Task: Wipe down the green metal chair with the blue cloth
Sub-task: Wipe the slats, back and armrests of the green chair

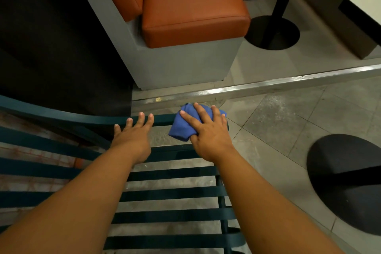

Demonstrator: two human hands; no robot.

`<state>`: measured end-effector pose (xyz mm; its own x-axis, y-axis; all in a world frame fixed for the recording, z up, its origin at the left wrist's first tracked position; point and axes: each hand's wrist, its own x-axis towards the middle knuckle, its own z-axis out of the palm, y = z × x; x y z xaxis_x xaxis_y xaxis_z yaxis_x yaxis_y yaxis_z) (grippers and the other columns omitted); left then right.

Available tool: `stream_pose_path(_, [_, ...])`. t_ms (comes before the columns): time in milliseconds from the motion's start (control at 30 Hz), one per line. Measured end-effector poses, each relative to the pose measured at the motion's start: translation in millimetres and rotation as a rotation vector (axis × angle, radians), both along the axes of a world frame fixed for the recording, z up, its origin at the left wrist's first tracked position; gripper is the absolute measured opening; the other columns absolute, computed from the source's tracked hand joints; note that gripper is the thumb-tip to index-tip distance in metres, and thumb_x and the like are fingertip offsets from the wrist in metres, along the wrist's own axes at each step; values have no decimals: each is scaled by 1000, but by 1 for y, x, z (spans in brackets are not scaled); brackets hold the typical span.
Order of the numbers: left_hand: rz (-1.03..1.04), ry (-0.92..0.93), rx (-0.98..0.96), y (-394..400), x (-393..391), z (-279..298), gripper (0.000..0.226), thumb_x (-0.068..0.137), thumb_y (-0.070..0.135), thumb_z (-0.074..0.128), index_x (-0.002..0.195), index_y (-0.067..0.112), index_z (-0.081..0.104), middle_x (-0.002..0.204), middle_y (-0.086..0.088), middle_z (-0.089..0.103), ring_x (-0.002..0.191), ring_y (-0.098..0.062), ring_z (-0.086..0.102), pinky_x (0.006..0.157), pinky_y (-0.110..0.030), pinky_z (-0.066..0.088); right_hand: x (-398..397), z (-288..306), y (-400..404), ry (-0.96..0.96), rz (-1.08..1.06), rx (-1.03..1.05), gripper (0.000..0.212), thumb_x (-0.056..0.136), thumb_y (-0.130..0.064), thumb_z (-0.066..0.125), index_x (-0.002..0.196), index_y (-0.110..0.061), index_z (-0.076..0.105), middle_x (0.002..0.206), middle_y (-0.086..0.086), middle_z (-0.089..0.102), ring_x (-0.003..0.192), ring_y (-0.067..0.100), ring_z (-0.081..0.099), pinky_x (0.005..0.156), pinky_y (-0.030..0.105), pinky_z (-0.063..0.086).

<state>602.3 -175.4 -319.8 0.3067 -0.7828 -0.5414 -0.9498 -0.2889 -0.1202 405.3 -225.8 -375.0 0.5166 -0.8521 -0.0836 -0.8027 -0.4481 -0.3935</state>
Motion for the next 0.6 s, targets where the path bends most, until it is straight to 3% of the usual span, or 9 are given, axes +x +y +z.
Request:
stream_pose_path(133, [8,-17,-1,1,-1,-2,101,86,-2,51,146,33,-22,157,2,-24,146,-28,-12,115,-54,-4,20,13,-14,-10,-212,172,54,95,-55,30,147,-50,16,159,1,17,142,47,4,113,65,3])
stream_pose_path(233, [6,-26,3,0,-2,-1,101,86,-1,52,146,33,-21,157,2,-23,146,-29,-12,115,-54,-3,42,18,-7,78,-160,100,54,95,-61,24,147,-48,16,159,-2,18,142,49,1,111,67,-2])
stream_pose_path(367, [-4,-21,3,0,-1,-1,101,86,0,53,146,32,-21,157,2,-23,146,-29,-11,115,-54,-2,15,2,6,-54,18,-62,51,99,-51,30,148,-46,19,160,-10,15,147,33,2,117,53,-4])
stream_pose_path(467, [-16,-22,-3,1,0,-1,101,86,-1,53,146,32,-22,157,1,-23,146,-29,-11,116,-54,-2,3,1,-4,-146,-74,-8,47,100,-43,34,146,-41,28,157,-4,27,144,29,17,119,49,8])
stream_pose_path(533, [-18,-17,-5,1,0,-1,102,85,-2,52,146,32,-22,157,1,-24,146,-30,-12,116,-54,-3,18,11,-15,-59,-209,51,42,98,-41,33,139,-33,41,143,4,45,131,34,33,112,53,21])
stream_pose_path(600, [-14,-15,-1,2,0,-1,102,85,-2,52,146,32,-22,157,1,-24,146,-30,-12,116,-53,-3,42,25,-23,114,-242,127,40,96,-43,31,127,-25,48,125,10,52,121,40,39,107,60,22])
